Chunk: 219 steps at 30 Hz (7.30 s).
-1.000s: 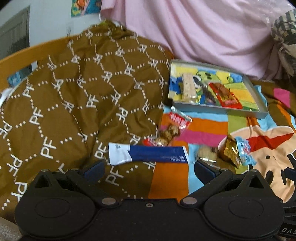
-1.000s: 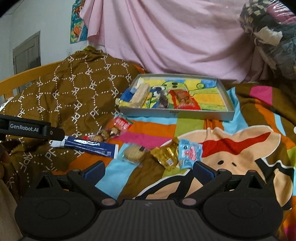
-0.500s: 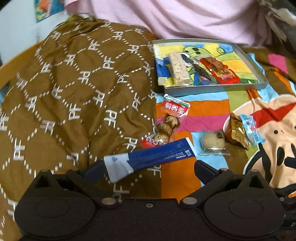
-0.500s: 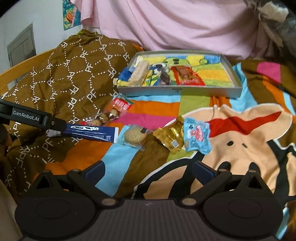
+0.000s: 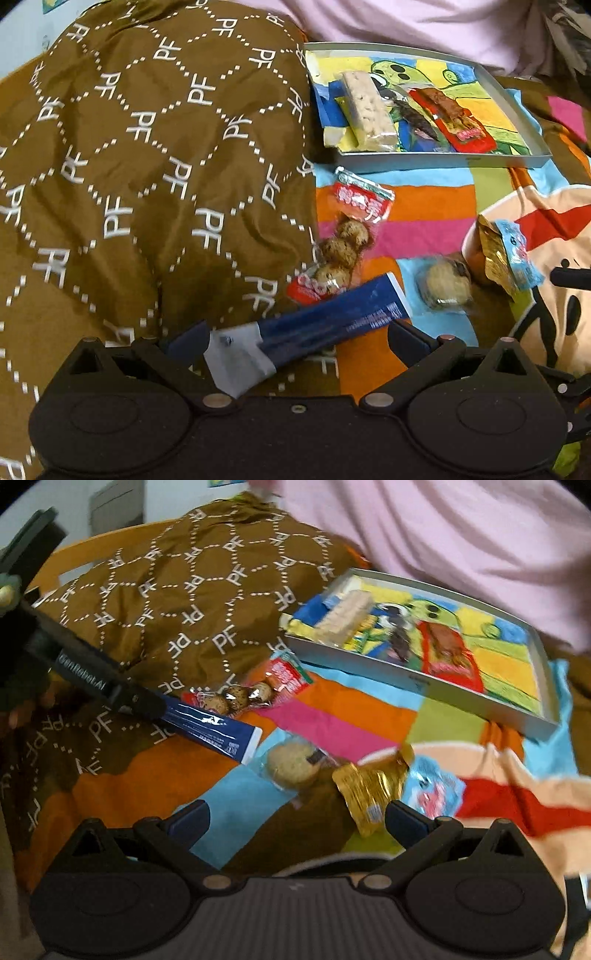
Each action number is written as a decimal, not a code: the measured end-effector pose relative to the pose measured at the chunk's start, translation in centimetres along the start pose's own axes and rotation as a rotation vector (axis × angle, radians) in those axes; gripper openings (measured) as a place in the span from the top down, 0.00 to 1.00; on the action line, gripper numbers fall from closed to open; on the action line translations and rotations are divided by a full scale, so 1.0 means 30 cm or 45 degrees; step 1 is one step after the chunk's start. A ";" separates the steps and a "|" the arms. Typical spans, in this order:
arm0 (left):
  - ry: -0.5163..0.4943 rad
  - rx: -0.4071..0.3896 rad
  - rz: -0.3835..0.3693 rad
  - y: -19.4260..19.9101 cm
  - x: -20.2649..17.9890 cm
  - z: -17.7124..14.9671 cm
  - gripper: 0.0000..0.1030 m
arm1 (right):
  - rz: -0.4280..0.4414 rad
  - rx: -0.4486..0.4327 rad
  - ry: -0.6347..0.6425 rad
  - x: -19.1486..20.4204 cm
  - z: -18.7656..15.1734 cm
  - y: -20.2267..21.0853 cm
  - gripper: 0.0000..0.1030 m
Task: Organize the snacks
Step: 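Reach the left tool to the blue tube pack while the right tool reaches the round biscuit, then close the left tool on the blue tube pack while the right tool grips the round biscuit, then carry the tube pack and biscuit into the grey tray and lower them, then open both tools and withdraw them from the tray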
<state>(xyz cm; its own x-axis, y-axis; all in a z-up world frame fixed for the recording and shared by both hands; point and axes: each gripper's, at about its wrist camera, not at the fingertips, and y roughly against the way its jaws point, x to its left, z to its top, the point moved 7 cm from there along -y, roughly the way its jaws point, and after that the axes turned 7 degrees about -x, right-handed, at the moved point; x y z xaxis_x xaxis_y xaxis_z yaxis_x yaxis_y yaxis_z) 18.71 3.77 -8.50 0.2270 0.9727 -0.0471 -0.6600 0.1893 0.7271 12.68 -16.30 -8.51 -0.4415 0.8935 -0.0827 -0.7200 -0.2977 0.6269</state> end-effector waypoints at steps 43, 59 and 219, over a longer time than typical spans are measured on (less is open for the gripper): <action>-0.439 0.258 -0.119 -0.116 -0.086 -0.105 0.13 | 0.309 0.152 0.101 0.030 0.015 -0.199 0.41; -0.513 0.272 -0.257 -0.080 -0.178 -0.166 0.14 | 0.258 0.139 0.105 0.050 -0.011 -0.133 0.24; 0.073 -0.678 -0.117 0.423 -0.343 -0.049 0.01 | -0.522 -0.608 -0.322 -0.089 -0.023 0.503 0.00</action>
<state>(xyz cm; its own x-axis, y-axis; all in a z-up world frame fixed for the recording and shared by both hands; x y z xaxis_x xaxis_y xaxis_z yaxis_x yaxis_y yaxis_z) 6.95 -3.65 0.19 0.2715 0.9519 -0.1424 -0.9142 0.3013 0.2709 2.62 -23.42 0.63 0.0145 0.9997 -0.0207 -0.9857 0.0177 0.1675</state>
